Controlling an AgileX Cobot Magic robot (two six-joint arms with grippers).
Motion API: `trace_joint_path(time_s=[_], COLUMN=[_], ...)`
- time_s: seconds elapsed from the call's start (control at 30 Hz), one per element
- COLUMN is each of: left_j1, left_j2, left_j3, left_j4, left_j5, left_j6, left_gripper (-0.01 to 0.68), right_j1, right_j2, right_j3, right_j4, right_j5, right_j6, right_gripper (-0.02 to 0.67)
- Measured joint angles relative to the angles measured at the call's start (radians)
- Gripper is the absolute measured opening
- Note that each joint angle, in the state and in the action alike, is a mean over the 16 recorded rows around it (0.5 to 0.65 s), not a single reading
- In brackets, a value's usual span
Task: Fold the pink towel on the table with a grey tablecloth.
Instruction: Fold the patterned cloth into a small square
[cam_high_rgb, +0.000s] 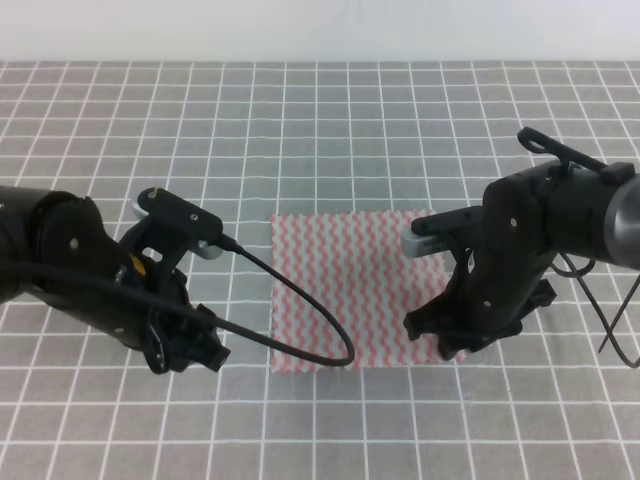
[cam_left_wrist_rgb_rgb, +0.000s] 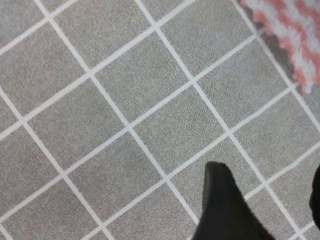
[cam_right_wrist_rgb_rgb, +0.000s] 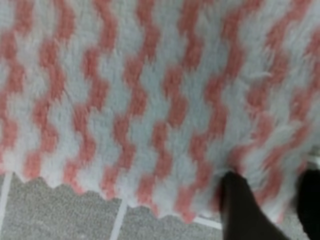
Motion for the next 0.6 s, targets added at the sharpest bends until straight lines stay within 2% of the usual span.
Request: trace_joint_path(time_s=[0.37,0.6], left_j1=[-0.006,-0.061], left_j2=[0.001,0.002], left_j3=[-0.002,-0.016], left_j4=[0.001,0.015], left_j5=[-0.008,-0.042], left_j6=[0.047,0.157], left_gripper=[0.344,0.348], right_j1=[0.000,-0.001], right_j2=[-0.014,-0.049], right_j3=[0.000,0.000], right_j4=[-0.027,-0.057], right_j5=[-0.010,-0.023], right_j6=[-0.001,-0.003], right_gripper=[0.027,-0.012])
